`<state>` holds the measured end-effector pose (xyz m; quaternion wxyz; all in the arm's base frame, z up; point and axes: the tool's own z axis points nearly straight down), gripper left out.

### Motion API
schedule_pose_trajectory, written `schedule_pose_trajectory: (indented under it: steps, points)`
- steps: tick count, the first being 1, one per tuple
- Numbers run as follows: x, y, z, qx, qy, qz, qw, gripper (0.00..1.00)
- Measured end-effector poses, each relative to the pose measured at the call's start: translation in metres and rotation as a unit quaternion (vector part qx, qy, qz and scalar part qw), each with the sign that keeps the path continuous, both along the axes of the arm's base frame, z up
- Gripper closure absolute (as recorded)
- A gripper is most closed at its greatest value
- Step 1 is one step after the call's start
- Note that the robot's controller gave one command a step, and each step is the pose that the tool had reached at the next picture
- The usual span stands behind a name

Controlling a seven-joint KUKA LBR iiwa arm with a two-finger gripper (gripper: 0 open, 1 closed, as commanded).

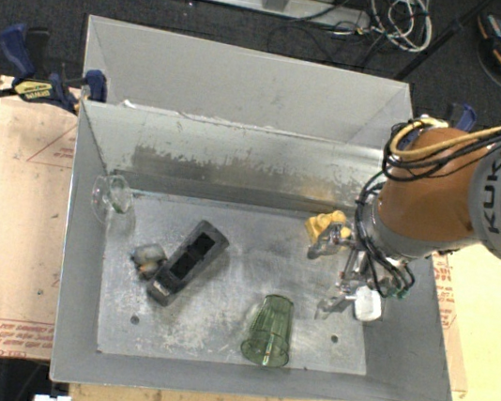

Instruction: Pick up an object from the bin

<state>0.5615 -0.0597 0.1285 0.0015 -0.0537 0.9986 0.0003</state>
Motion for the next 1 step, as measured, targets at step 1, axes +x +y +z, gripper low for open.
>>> schedule_pose_trajectory:
  steps: [1]
  points:
    - [-0.0001, 0.0001, -0.0001, 0.000, 0.0002, 0.000, 1.0000, 0.00]
